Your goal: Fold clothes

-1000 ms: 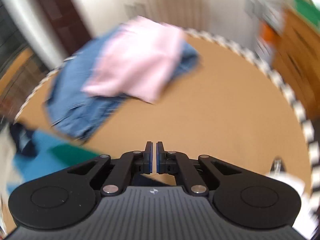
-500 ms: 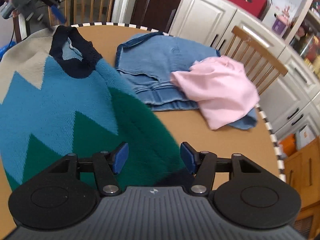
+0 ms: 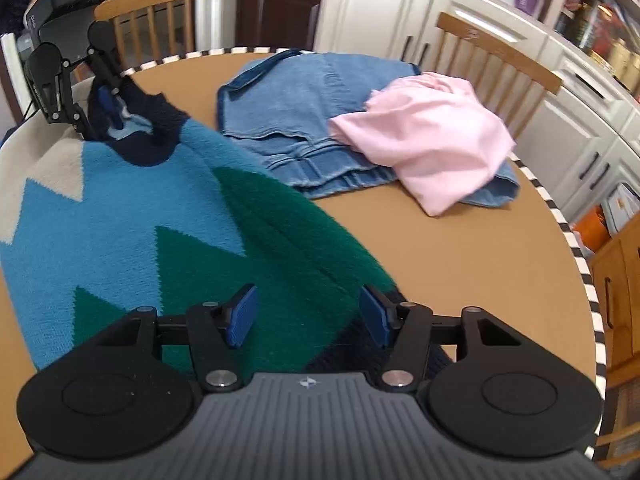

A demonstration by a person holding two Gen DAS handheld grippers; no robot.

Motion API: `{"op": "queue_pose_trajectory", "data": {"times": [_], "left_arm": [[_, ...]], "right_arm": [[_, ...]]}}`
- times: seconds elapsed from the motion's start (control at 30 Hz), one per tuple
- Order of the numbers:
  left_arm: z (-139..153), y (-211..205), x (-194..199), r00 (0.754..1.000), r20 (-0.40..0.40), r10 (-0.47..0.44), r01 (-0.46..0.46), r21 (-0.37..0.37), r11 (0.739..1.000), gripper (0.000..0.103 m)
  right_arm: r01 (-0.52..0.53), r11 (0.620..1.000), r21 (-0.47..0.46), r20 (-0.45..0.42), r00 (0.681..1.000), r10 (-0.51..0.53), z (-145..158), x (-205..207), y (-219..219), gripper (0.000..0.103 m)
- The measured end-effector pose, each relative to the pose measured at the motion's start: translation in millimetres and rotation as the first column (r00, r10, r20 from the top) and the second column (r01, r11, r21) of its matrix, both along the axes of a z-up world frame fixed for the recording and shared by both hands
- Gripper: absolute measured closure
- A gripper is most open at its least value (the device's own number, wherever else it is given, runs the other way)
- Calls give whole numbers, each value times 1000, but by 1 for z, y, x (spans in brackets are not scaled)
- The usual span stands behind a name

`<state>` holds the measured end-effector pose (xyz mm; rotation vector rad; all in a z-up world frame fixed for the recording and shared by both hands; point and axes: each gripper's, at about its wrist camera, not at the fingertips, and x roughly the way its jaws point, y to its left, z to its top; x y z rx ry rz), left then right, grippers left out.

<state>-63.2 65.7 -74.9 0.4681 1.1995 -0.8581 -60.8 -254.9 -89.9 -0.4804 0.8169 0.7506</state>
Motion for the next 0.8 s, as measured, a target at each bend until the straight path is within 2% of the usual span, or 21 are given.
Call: {"op": "queue_pose_trajectory", "data": {"times": [0.03, 0.13, 0.27, 0.33, 0.4, 0.47, 0.53, 0.57, 0.67, 0.73, 0.8], "left_arm": [[4, 4, 1, 1000, 9, 27, -27, -15, 1000, 99], [19, 22, -1, 991, 83, 104, -98, -77, 992, 100], [30, 58, 3, 947, 98, 305, -284, -184, 941, 100], [24, 61, 7, 936, 90, 340, -323, -164, 932, 100], [16, 58, 6, 936, 90, 340, -327, -129, 936, 99], [10, 57, 3, 934, 86, 346, -334, -128, 934, 99], [4, 53, 4, 927, 89, 364, -350, -141, 926, 99], [2, 56, 0, 924, 94, 371, -356, -144, 923, 99], [-2, 60, -2, 914, 121, 388, -372, -139, 918, 99], [-2, 65, -3, 902, 134, 411, -391, -152, 908, 99], [-4, 73, -2, 882, 136, 452, -431, -158, 888, 99]], "right_arm": [[11, 1000, 5, 0, 1000, -11, 1, 1, -3, 45], [37, 999, 14, 6, 999, -37, 5, 5, -11, 45], [36, 999, 5, 18, 999, -36, 8, 13, -15, 47], [-18, 1000, -18, 26, 999, 18, 7, 16, -11, 53], [-122, 984, -130, 75, 988, 132, -2, 12, 4, 61], [-227, 936, -268, 116, 957, 266, -14, 6, 20, 66], [-289, 878, -382, 123, 925, 358, -29, 3, 33, 89], [-289, 877, -384, 106, 930, 353, -30, 6, 35, 90], [-260, 907, -332, 43, 956, 290, -24, 21, 35, 94], [-179, 961, -213, -6, 983, 181, -9, 39, 24, 94], [-82, 991, -105, -72, 995, 75, -1, 58, 11, 94]]}}
